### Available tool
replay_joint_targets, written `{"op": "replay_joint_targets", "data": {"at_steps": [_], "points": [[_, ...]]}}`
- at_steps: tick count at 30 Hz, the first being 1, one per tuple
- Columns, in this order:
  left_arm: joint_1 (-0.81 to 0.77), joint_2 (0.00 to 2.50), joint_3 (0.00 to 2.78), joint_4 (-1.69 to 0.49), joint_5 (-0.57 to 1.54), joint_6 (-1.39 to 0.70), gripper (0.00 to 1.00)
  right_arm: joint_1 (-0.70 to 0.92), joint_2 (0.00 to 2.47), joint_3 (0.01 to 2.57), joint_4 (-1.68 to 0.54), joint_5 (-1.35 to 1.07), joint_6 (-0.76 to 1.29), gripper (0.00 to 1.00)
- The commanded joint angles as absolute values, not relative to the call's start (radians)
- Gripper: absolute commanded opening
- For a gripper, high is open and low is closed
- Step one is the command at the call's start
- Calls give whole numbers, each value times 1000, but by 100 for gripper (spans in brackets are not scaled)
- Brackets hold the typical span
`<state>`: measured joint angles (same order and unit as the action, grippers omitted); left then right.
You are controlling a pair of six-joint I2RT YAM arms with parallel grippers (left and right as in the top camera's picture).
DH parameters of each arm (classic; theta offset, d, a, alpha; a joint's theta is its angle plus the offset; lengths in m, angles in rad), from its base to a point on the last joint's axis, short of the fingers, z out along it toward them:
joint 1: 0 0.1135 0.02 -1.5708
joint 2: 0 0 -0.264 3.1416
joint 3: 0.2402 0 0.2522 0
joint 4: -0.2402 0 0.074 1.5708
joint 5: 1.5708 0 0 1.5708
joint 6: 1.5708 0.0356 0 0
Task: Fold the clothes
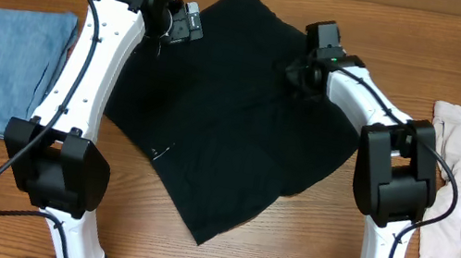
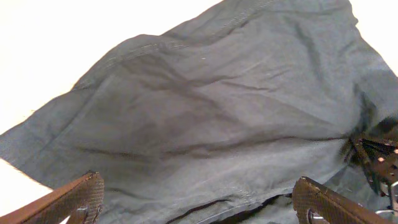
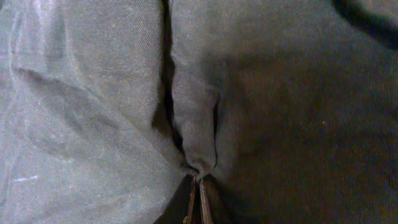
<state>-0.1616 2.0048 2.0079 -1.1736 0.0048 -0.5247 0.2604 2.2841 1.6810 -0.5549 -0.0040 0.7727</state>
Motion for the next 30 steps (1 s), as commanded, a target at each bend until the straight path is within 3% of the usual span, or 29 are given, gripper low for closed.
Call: {"op": "replay_joint_targets", "data": {"at_steps": [1, 8, 15, 20, 23, 24, 26, 30], "points": [[-157, 1997, 2026, -1170, 8, -531, 100, 193, 2267, 1682, -629, 34, 752, 4], [-157, 1997, 2026, -1170, 9, -531, 100, 88, 2173, 1682, -885, 146, 752, 4], [-157, 1997, 2026, -1170, 8, -531, 100, 89, 2173, 1682, -1118, 144, 790, 4], [-158, 1997, 2026, -1170, 8, -531, 100, 93, 2173, 1682, -1200, 76, 820, 4], [-157, 1997, 2026, -1170, 9, -531, 100, 86, 2173, 1685, -1122, 108, 757, 4], [-158, 1997, 2026, -1170, 9, -531, 100, 80, 2173, 1693, -1103, 108, 696, 10], [-157, 1997, 2026, -1170, 9, -531, 100, 76, 2173, 1738, -1094, 107, 612, 43], [-157, 1997, 2026, -1170, 9, -531, 100, 76, 2173, 1929, -1184, 107, 515, 63]]}}
